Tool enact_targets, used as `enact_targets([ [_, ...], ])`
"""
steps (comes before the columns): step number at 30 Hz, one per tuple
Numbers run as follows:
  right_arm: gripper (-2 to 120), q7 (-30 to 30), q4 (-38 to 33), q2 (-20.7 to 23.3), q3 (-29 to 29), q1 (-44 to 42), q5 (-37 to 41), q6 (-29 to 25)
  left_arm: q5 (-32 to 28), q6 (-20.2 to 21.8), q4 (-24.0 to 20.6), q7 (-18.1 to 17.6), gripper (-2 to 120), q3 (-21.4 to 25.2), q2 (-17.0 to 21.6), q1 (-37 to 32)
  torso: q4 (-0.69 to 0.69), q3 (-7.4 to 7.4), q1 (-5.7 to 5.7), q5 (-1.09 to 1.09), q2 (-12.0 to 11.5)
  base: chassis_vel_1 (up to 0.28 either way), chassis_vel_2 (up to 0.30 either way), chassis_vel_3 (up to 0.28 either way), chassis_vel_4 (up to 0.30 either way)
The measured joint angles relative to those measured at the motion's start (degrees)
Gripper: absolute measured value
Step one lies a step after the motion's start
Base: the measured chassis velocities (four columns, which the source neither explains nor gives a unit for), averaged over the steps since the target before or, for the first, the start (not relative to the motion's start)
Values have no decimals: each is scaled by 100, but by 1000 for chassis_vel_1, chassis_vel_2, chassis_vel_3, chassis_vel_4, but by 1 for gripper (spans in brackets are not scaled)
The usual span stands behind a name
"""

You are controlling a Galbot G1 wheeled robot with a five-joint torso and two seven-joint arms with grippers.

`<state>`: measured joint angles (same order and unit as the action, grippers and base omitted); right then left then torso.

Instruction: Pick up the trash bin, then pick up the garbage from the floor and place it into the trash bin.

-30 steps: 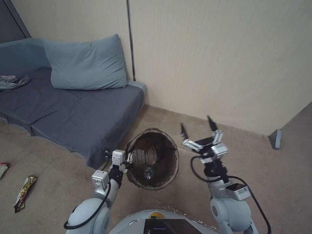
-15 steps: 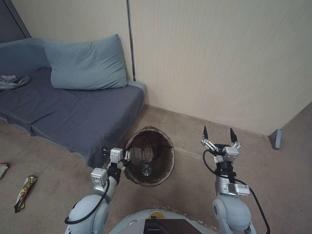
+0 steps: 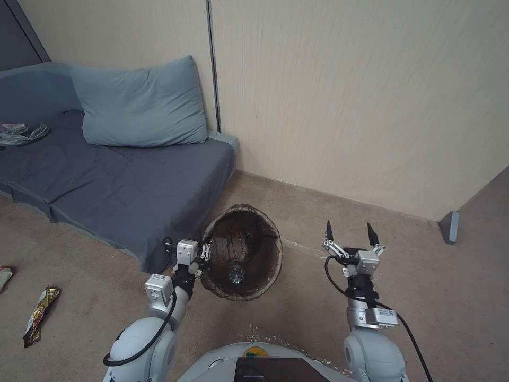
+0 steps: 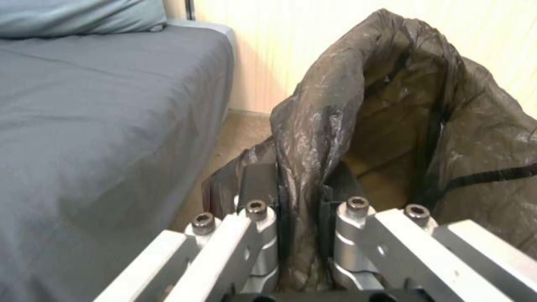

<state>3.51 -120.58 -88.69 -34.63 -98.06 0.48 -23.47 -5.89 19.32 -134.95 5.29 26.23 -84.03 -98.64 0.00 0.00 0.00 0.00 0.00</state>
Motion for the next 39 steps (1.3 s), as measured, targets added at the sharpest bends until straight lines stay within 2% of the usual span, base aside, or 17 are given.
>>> enact_targets([
  [21,100,36,-41,59,53,106,56,84,35,31,-58,-5,7,-107,-47,-112,0,0,0,0,0,14,14,14,14],
  [29,100,41,4,71,58,212,99,74,30,113,-51,-13,7,-141,-58,-126,0,0,0,0,0,85,86,78,107],
  [39,100,-76,68,77,83,242,113,-202,25,118,-51,-14,7,-109,-55,-138,0,0,0,0,0,116,120,123,121],
])
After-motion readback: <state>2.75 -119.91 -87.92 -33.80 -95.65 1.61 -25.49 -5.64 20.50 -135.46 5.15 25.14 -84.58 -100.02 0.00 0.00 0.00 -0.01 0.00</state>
